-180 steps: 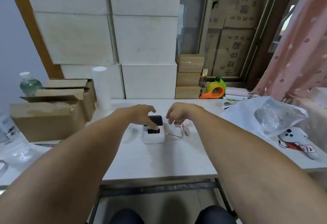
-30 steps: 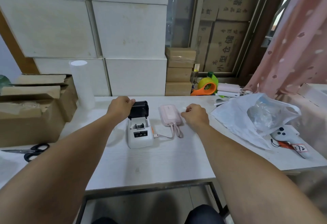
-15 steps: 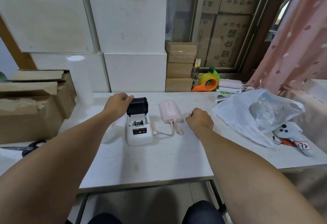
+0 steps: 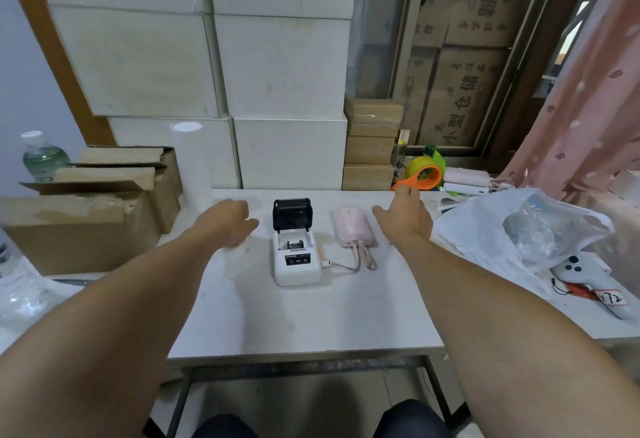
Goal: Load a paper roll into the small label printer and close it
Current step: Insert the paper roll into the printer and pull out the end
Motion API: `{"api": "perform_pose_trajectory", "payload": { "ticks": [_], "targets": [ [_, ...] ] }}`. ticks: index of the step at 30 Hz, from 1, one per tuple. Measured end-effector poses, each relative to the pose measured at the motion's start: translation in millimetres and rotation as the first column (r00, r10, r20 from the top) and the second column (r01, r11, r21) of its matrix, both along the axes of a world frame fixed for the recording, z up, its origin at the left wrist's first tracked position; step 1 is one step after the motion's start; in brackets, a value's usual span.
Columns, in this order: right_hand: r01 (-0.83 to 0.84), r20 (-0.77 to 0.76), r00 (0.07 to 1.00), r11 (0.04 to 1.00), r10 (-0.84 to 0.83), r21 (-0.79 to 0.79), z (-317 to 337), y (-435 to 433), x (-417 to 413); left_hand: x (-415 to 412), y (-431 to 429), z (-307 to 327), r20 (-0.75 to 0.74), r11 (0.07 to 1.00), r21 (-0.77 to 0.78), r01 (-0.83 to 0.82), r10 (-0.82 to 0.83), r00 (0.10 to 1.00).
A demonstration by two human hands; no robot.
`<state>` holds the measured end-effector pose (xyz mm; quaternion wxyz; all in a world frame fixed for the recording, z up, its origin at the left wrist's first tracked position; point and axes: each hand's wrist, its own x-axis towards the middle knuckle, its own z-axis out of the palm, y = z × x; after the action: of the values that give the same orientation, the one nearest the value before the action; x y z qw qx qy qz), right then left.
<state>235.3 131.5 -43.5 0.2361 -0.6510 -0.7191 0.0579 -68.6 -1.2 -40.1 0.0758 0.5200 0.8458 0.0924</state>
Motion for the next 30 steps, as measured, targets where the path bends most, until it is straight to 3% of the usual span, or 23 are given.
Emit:
{"api": "perform_pose_trajectory", "payload": {
  "ticks": [3,7,11,18,23,30],
  "targets": [
    [-0.037,-0.020,0.999,0.998,0.038,0.059,13,-9,-15,-9,-17,-4,-0.025,0.986,-0.165,0.004,-0.008,1.000],
    [-0.128,-0.036,0.991,0.989,0.131,0.078,27,-22,-38,-14,-28,-10,0.075,0.974,-0.225,0.000,0.018,0.997],
    [-0.222,-0.018,0.974,0.970,0.225,0.096,35,-33,-58,-13,-33,-9,0.142,0.981,-0.191,0.021,0.006,0.990],
    [-0.355,0.093,0.933,0.931,0.347,0.089,30,-44,-74,-7,-29,-20,0.043,0.990,-0.115,0.079,-0.075,0.996],
    [-0.361,0.104,0.930,0.930,0.353,0.069,26,-42,-72,-15,-30,-19,0.024,0.982,-0.159,0.104,-0.101,0.995],
    [-0.366,0.101,0.927,0.930,0.361,0.034,18,-42,-73,-21,-28,-32,0.021,0.986,-0.031,0.165,-0.164,0.986]
  ]
}}
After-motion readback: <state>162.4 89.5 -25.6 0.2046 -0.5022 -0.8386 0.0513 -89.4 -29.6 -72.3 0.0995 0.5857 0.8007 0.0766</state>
